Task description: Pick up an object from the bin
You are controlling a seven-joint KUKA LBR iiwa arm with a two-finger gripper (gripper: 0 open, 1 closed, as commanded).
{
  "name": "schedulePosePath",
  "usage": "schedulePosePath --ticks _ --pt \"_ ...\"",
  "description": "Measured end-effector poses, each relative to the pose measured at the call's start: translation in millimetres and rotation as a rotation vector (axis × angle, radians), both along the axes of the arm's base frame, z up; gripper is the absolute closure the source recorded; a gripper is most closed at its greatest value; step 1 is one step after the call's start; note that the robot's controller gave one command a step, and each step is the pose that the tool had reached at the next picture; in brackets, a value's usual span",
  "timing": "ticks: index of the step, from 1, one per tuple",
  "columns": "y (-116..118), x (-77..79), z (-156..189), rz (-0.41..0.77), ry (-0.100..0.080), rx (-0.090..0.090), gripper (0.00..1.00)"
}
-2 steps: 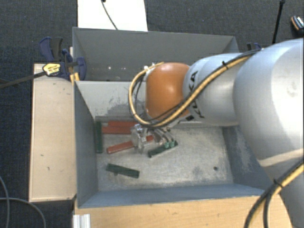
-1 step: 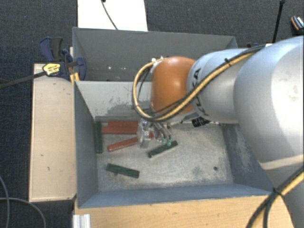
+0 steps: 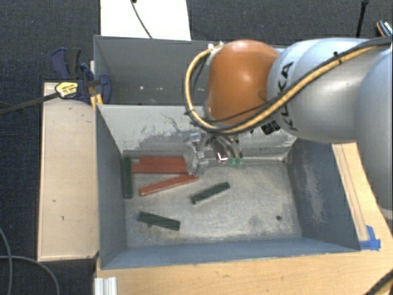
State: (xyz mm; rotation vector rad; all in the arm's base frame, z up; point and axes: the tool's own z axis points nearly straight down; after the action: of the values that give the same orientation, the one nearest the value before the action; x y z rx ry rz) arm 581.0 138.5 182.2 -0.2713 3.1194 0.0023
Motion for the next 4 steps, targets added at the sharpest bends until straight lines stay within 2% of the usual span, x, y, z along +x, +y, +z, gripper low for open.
schedulePosePath --ticks 1,2,3,4 --pt "16.9 -36.6 -11.7 -0.019 0.012 -0.001 1.0" --pt "15.9 -34.9 -11.1 -0.023 0.008 -0.001 0.0" --pt "24.5 -29.2 -113.9 -0.314 0.013 -0.001 0.0" --pt "24.5 -28.2 -111.7 -0.315 0.009 0.001 1.0"
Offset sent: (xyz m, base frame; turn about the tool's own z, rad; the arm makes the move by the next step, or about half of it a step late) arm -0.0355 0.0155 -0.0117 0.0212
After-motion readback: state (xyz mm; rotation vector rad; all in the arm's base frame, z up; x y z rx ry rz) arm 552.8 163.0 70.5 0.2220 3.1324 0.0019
